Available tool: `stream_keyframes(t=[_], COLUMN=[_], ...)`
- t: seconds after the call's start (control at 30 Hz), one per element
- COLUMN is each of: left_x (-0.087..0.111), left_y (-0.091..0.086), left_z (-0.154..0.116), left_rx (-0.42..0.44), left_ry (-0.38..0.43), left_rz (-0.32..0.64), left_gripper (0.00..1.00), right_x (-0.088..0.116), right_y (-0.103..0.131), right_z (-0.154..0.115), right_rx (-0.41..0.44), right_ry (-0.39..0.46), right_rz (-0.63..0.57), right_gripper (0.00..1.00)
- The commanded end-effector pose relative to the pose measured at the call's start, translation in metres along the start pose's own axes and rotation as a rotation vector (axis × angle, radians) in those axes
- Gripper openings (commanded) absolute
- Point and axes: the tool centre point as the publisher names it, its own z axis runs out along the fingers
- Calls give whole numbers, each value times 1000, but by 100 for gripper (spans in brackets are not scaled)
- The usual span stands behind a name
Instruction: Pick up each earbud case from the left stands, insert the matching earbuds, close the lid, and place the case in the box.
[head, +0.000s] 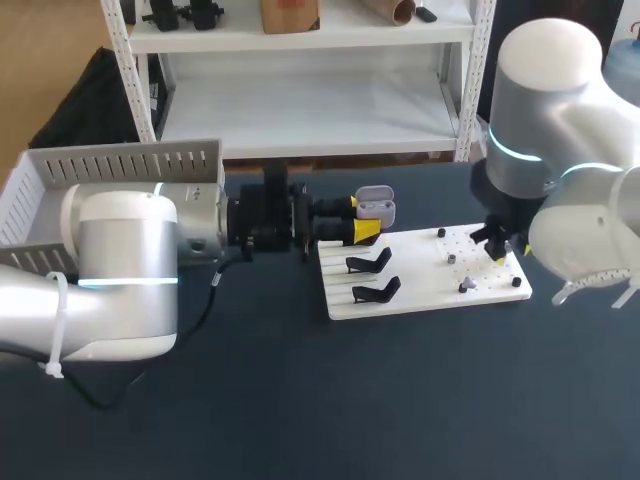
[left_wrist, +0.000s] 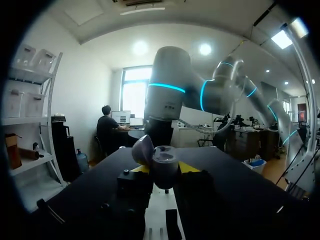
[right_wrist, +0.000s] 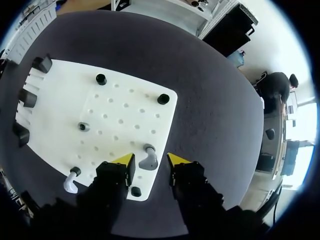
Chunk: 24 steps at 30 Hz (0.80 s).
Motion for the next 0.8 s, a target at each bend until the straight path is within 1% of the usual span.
stream_keyframes(t=[0.03, 0.27, 0.4, 0.47, 0.53, 0.6, 0.8], left_x=[1, 1, 1, 1, 1, 1, 1], left_y=[-1, -1, -1, -1, -1, -1, -1], left_z=[0, 0, 0, 0, 0, 0, 0], left_rx=[-5, -5, -5, -5, -5, -5, -5], left_ry=[-4, -4, -4, -4, -4, -4, -4], left_rz=[2, 2, 2, 2, 2, 2, 2], left_gripper=[0, 0, 0, 0, 0, 0, 0], right_x=[-3, -4, -4, -2, -2, -1, 0], right_y=[0, 1, 1, 1, 2, 2, 2], right_z=[1, -3, -4, -5, -6, -5, -5], right_rx=[0, 8, 15, 14, 13, 11, 9], right_ry=[0, -7, -2, -2, -3, -3, -4], right_rz=[1, 7, 12, 16, 18, 19, 31], right_gripper=[40, 38, 35, 37, 42, 42, 36])
